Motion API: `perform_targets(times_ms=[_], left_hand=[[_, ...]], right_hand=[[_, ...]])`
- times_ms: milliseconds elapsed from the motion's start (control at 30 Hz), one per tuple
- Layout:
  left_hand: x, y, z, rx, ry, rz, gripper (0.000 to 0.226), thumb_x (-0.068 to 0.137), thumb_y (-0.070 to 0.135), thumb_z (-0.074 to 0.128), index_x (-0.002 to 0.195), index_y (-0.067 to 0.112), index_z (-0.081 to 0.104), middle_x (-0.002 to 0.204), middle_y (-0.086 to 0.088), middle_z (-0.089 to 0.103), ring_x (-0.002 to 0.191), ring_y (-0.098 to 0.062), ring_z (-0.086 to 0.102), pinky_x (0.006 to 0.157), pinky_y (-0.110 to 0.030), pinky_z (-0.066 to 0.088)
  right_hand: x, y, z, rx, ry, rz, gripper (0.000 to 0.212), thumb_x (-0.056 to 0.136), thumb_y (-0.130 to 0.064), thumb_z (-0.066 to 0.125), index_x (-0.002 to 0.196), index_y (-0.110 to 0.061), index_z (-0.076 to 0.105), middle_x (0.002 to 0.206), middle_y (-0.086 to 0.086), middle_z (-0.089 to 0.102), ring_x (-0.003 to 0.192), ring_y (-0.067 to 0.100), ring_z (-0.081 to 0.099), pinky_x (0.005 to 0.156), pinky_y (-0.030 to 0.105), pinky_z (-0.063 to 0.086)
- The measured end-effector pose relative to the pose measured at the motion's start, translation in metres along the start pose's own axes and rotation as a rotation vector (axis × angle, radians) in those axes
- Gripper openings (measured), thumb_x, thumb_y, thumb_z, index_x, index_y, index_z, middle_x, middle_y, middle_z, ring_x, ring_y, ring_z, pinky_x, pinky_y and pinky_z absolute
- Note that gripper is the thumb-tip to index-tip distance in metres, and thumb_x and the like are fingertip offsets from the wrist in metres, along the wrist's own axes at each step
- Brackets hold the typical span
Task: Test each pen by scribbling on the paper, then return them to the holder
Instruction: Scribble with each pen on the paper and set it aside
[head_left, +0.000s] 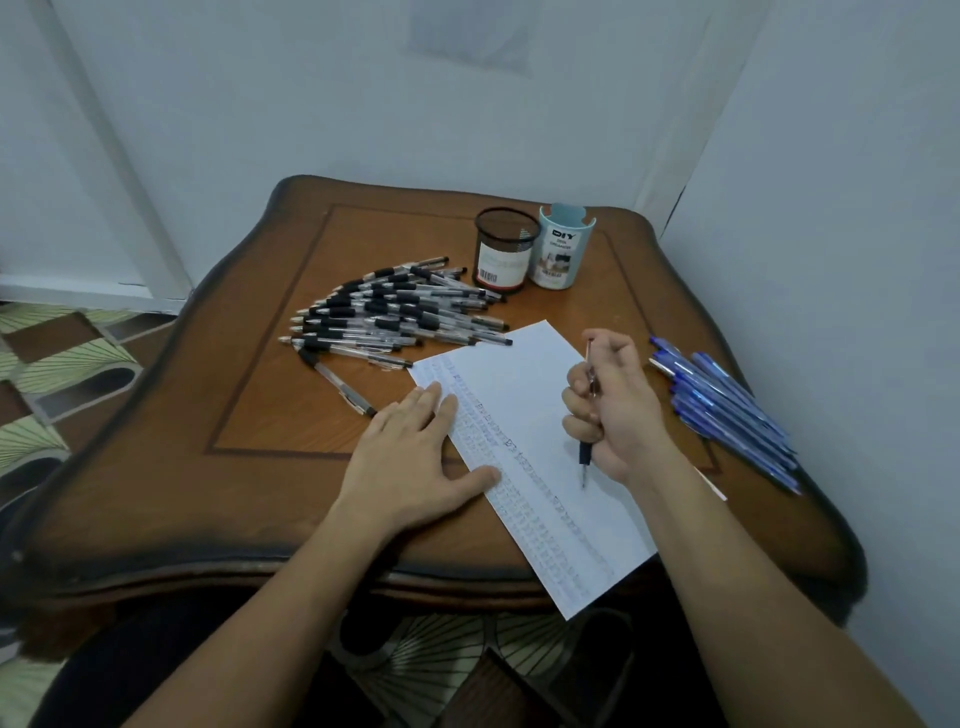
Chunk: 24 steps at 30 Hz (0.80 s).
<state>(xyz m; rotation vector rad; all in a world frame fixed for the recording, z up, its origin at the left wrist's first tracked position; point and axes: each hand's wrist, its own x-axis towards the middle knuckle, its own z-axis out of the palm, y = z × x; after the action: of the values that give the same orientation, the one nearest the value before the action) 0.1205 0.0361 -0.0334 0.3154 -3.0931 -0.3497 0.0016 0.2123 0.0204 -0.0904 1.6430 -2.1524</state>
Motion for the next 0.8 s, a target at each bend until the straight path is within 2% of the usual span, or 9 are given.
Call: perform_targets(times_ms=[133, 200, 267, 400, 500, 567, 633, 733, 800], left_hand=[[0.003, 0.005, 0.003, 0.033, -0.007, -0.027, 0.124, 0.057, 0.096, 0.002, 0.158, 0.024, 0.006, 0.165, 0.001, -0.002, 0.151, -0.017, -0.002, 0.120, -0.038, 0.001], [0.005, 0.007, 0.004, 0.042, 0.000, -0.031, 0.124, 0.057, 0.096, 0.001, 0.157, 0.024, 0.007, 0.165, 0.000, -0.002, 0.151, -0.017, -0.002, 0.120, -0.039, 0.002], [0.006, 0.007, 0.004, 0.052, 0.001, -0.023, 0.123, 0.058, 0.095, 0.001, 0.157, 0.023, 0.008, 0.165, 0.000, -0.001, 0.151, -0.016, -0.002, 0.120, -0.039, 0.003], [0.005, 0.007, 0.004, 0.032, 0.023, -0.018, 0.123, 0.058, 0.095, 0.001, 0.157, 0.023, 0.011, 0.165, 0.000, 0.001, 0.151, -0.016, -0.001, 0.119, -0.038, 0.001], [0.005, 0.007, 0.002, 0.044, 0.026, -0.019, 0.123, 0.058, 0.095, 0.000, 0.157, 0.024, 0.011, 0.165, 0.001, 0.001, 0.151, -0.015, -0.001, 0.119, -0.037, 0.002], [0.007, 0.007, 0.001, 0.046, 0.036, -0.013, 0.122, 0.058, 0.095, 0.002, 0.157, 0.024, 0.015, 0.165, 0.001, 0.005, 0.150, -0.015, 0.002, 0.118, -0.038, 0.004], [0.009, 0.006, 0.001, 0.038, 0.052, -0.011, 0.120, 0.060, 0.096, 0.005, 0.155, 0.024, 0.021, 0.165, 0.000, 0.010, 0.150, -0.016, 0.007, 0.117, -0.039, 0.007], [0.008, 0.005, 0.004, 0.041, 0.058, -0.004, 0.117, 0.063, 0.095, 0.007, 0.155, 0.024, 0.022, 0.164, 0.000, 0.011, 0.150, -0.016, 0.006, 0.117, -0.039, 0.006], [0.009, 0.004, 0.005, 0.046, 0.054, 0.002, 0.116, 0.065, 0.094, 0.006, 0.156, 0.024, 0.019, 0.165, 0.000, 0.008, 0.150, -0.015, 0.004, 0.118, -0.038, 0.004]], right_hand=[[0.001, 0.003, 0.003, 0.074, -0.044, -0.068, 0.021, 0.099, -0.037, 0.052, 0.112, -0.021, 0.054, 0.050, -0.001, 0.033, 0.042, 0.010, 0.026, 0.040, 0.021, 0.024], [0.003, 0.003, 0.002, 0.100, -0.053, -0.046, 0.026, 0.104, -0.031, 0.046, 0.116, -0.013, 0.061, 0.044, -0.001, 0.036, 0.045, 0.013, 0.043, 0.048, 0.026, 0.039], [0.006, 0.006, -0.001, 0.154, -0.064, 0.025, 0.044, 0.106, -0.039, 0.036, 0.101, -0.006, 0.065, 0.051, 0.004, 0.051, 0.061, 0.019, 0.061, 0.064, 0.031, 0.052], [0.014, 0.013, -0.006, 0.105, -0.053, 0.064, 0.070, 0.101, -0.062, 0.020, 0.084, -0.007, 0.061, 0.054, 0.007, 0.046, 0.053, 0.017, 0.046, 0.054, 0.029, 0.035], [0.017, 0.020, -0.003, -0.052, -0.117, -0.022, 0.055, 0.095, -0.053, 0.039, 0.094, -0.006, 0.066, 0.067, 0.010, 0.068, 0.061, 0.019, 0.063, 0.051, 0.026, 0.042], [0.019, 0.027, -0.002, -0.153, -0.167, -0.102, 0.031, 0.087, -0.043, 0.058, 0.078, -0.013, 0.061, 0.059, 0.007, 0.056, 0.049, 0.017, 0.050, 0.044, 0.024, 0.034], [0.022, 0.036, -0.002, -0.224, -0.186, -0.124, 0.031, 0.087, -0.038, 0.064, 0.069, -0.017, 0.050, 0.053, 0.004, 0.040, 0.045, 0.013, 0.034, 0.042, 0.022, 0.024], [0.024, 0.044, 0.000, -0.364, -0.247, -0.175, 0.032, 0.097, -0.042, 0.057, 0.084, -0.013, 0.061, 0.062, 0.011, 0.064, 0.053, 0.017, 0.054, 0.047, 0.022, 0.035], [0.025, 0.048, 0.002, -0.396, -0.292, -0.160, 0.032, 0.090, -0.046, 0.067, 0.081, -0.016, 0.065, 0.072, 0.010, 0.070, 0.069, 0.022, 0.066, 0.059, 0.026, 0.048]])
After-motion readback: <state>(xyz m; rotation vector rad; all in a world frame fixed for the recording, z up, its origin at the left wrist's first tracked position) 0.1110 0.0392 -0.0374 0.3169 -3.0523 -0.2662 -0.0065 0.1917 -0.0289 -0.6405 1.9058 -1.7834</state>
